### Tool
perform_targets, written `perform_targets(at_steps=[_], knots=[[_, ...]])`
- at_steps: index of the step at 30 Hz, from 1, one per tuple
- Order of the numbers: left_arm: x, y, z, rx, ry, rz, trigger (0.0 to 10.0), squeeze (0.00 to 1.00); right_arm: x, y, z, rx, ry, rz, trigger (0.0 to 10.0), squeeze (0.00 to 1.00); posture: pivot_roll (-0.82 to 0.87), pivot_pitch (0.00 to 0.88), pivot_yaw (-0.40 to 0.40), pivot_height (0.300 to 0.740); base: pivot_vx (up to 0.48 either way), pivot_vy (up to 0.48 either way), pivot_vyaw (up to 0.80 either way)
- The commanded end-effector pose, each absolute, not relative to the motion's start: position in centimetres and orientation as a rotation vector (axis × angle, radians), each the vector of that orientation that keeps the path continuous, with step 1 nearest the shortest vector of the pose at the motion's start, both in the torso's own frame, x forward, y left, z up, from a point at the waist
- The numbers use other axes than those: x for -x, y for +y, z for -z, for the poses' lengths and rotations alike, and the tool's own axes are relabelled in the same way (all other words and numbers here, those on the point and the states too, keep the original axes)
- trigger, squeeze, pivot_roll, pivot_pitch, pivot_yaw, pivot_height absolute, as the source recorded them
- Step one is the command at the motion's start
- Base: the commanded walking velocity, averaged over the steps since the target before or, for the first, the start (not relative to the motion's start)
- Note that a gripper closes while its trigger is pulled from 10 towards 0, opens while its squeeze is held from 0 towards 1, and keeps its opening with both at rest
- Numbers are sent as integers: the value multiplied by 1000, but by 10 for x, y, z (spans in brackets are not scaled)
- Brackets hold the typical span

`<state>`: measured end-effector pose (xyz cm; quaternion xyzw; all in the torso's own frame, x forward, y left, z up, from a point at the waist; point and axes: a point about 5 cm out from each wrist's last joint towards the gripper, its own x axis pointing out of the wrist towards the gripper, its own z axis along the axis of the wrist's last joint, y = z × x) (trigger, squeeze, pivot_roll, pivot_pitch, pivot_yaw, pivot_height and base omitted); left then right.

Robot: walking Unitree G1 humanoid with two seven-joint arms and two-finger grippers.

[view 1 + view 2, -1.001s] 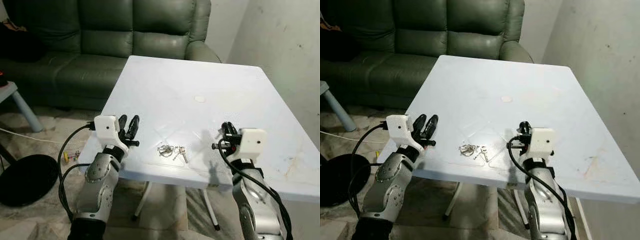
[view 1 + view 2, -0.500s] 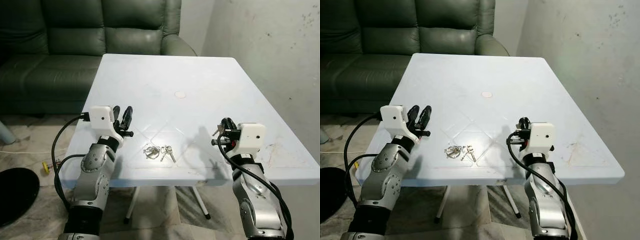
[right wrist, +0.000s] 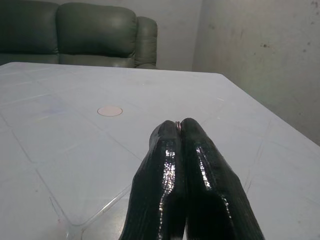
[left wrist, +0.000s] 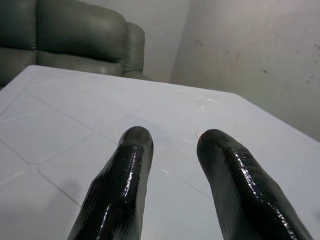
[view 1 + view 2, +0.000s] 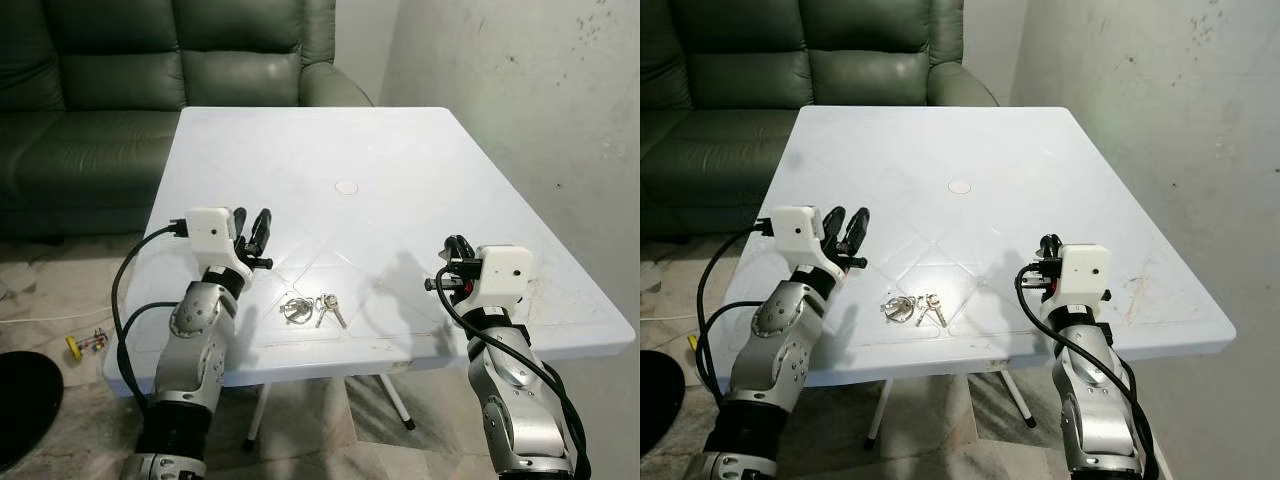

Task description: Hang keys on a hook

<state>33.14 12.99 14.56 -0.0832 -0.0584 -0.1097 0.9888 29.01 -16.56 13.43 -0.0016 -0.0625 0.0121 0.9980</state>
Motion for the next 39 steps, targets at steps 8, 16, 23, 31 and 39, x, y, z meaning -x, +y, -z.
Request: perform_targets(at_steps=[8,16,23,31,39], knots=[[-336,128,-150,139,-133,235,10000,0,-295,-168,-137,19,-140,-13,10000,0,69,0,-27,740,0,-172,-744],[-337,127,-147,159,-108,217,10000,0,-295,-168,-135,22,-137,-21,10000,0,71,0,-29,740,0,-176,-744],[-337,126,-144,159,-94,207,10000,0,-294,-168,-134,27,-135,-22,10000,0,71,0,-31,740,0,0,-744],[-336,126,-142,156,-81,205,10000,0,-292,-169,-134,29,-133,-20,10000,0,71,0,-34,740,0,0,-744],[-336,126,-142,151,-77,203,10000,0,-292,-170,-134,34,-132,-19,10000,0,72,0,-36,740,0,0,-744]])
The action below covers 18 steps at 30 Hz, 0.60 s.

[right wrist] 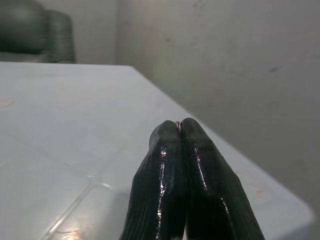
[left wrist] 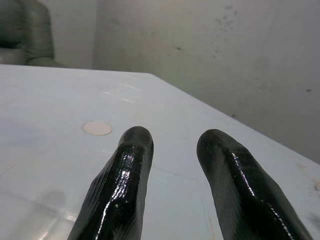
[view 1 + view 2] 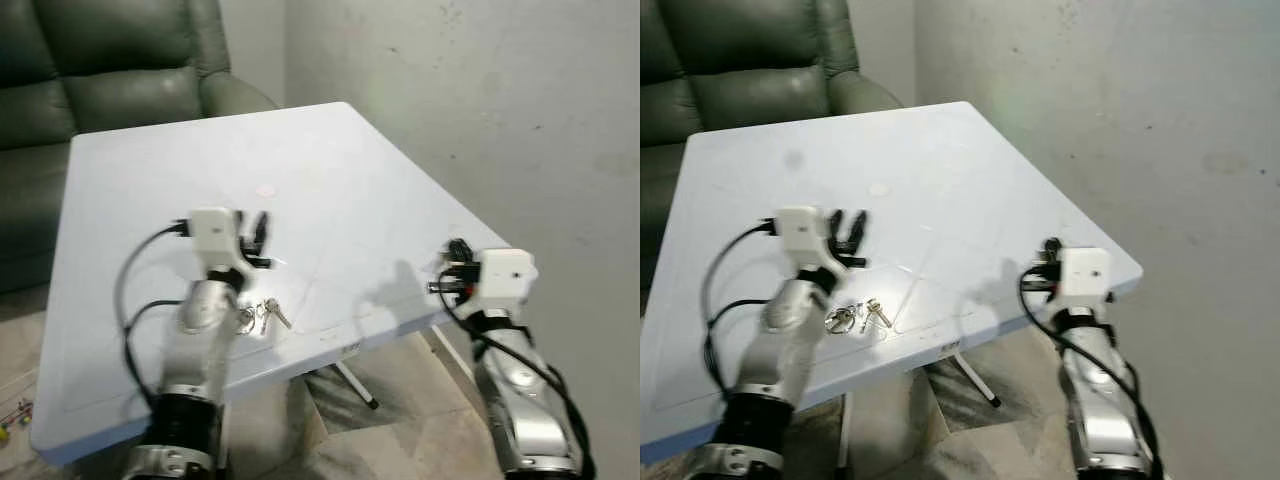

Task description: Hang keys on a hook

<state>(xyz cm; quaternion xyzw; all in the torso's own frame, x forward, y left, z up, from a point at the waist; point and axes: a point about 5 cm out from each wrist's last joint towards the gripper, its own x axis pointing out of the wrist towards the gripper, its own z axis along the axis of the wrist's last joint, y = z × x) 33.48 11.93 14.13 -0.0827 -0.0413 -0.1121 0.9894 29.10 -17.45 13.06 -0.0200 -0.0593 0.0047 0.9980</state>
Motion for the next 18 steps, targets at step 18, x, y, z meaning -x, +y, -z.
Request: perform_targets(at_steps=[18], knots=[[-336,127,-140,172,-50,199,10000,0,-293,-170,-134,35,-131,-10,10000,0,77,0,-40,740,0,0,-743]])
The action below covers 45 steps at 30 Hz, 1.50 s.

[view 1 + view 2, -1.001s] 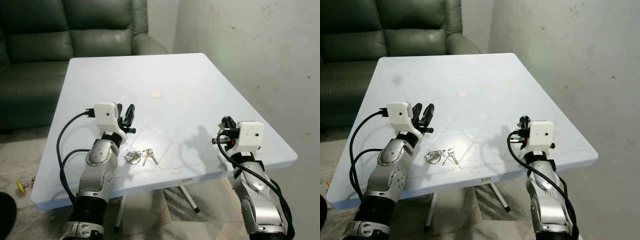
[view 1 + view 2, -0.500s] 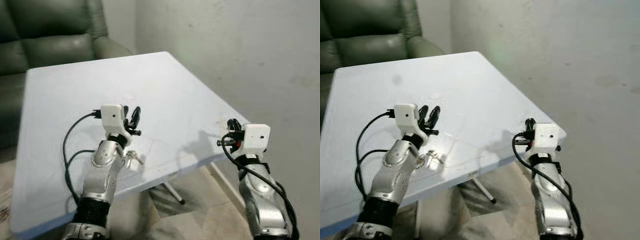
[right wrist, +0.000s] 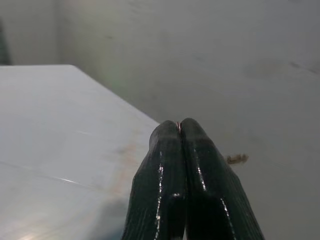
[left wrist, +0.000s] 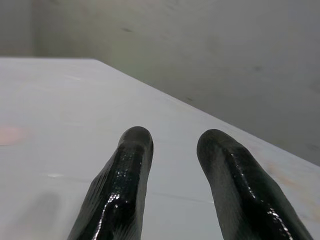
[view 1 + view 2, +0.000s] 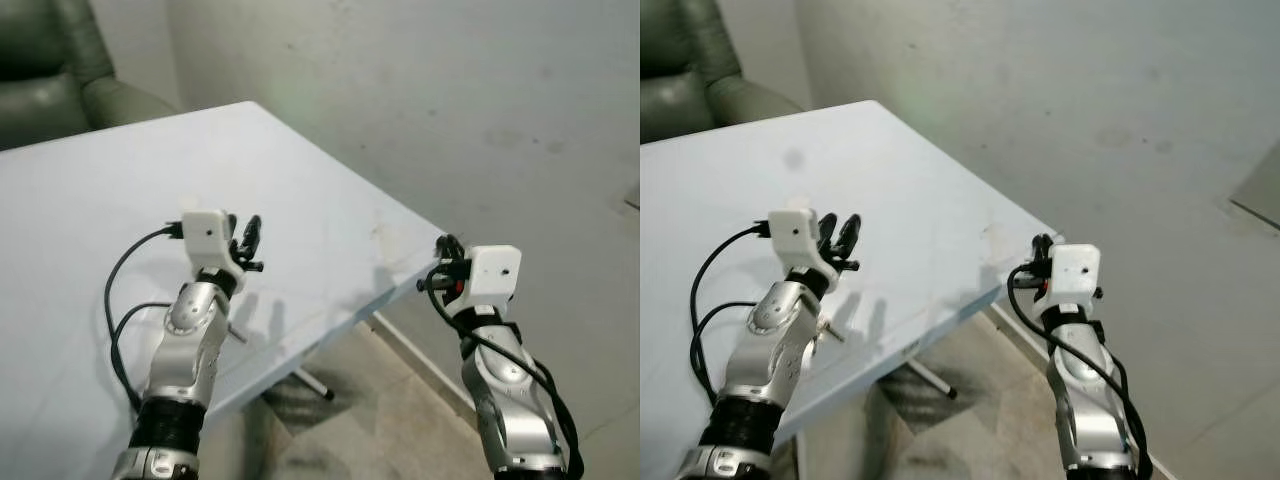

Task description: Hang keys on a hook

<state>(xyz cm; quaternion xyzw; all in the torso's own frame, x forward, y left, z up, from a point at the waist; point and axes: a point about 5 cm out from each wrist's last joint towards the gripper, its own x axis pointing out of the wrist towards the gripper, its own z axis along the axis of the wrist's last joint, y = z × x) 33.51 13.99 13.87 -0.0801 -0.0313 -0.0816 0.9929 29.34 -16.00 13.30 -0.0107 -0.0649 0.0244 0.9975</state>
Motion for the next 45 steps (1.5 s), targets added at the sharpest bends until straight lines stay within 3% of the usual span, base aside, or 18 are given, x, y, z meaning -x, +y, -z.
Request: perform_targets(at_steps=[1,45], knots=[[-336,127,-140,172,-49,198,10000,0,-293,-170,-134,35,-131,-10,10000,0,77,0,-40,740,0,0,-744],[-330,128,-136,161,-6,185,10000,0,-292,-174,-134,29,-120,24,10000,0,87,0,-41,740,0,0,-741]])
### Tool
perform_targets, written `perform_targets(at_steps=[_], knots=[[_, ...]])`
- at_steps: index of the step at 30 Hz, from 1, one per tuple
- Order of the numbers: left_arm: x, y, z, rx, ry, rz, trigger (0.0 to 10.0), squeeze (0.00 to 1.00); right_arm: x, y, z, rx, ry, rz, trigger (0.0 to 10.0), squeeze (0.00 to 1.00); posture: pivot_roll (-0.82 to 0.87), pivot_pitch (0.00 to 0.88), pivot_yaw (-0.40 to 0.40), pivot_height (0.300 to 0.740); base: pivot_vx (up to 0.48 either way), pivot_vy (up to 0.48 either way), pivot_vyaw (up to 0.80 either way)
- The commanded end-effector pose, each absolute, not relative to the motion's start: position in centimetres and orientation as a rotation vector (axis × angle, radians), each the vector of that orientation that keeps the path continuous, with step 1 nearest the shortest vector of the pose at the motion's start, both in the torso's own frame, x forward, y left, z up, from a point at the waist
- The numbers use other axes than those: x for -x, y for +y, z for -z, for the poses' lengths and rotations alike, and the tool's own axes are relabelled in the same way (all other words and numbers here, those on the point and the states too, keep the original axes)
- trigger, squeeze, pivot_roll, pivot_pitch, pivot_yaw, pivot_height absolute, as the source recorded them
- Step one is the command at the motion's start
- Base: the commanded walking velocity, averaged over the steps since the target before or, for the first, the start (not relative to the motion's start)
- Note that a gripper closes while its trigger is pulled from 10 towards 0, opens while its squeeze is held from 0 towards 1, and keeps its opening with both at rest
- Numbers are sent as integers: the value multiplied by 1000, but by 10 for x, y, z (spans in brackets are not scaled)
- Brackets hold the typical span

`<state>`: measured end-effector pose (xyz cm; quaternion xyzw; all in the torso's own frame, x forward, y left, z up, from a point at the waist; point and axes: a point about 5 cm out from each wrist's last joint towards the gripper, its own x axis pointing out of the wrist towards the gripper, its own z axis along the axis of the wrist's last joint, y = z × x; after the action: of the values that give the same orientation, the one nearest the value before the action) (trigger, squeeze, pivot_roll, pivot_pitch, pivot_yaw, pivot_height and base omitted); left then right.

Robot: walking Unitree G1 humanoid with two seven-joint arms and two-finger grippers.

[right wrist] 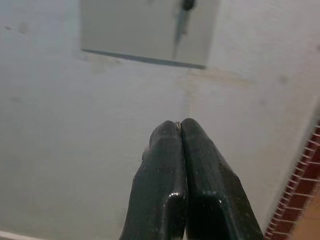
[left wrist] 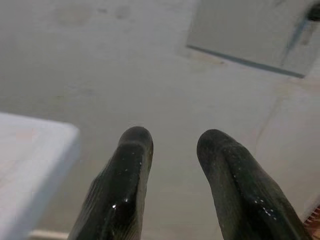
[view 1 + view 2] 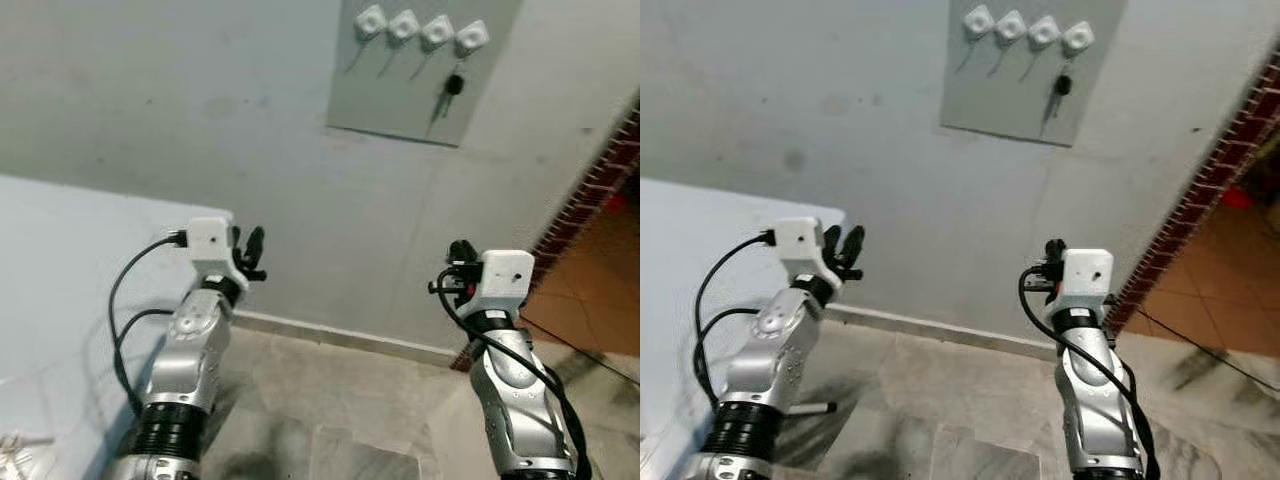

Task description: Hang keys on a hook

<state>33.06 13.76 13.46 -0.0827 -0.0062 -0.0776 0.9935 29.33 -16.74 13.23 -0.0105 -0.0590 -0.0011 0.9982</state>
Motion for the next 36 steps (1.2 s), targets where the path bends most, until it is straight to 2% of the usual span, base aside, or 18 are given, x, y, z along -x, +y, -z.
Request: perform_targets(at_steps=[1,4,6,29,36], knots=[[-330,128,-136,161,-6,185,10000,0,-292,-174,-134,29,-120,24,10000,0,87,0,-41,740,0,0,-738],[-331,128,-138,162,-11,182,10000,0,-291,-174,-133,25,-121,28,10000,0,87,0,-40,740,0,0,-727],[-332,127,-141,162,-13,183,10000,0,-291,-175,-132,-19,-122,42,10000,0,89,0,-39,740,0,0,0],[-329,129,-139,191,30,184,10000,0,-286,-177,-129,-74,-110,71,10000,0,86,0,-3,740,0,0,0],[-327,128,-137,206,38,183,10000,0,-285,-178,-130,-68,-110,61,10000,0,87,0,-9,740,346,0,0]])
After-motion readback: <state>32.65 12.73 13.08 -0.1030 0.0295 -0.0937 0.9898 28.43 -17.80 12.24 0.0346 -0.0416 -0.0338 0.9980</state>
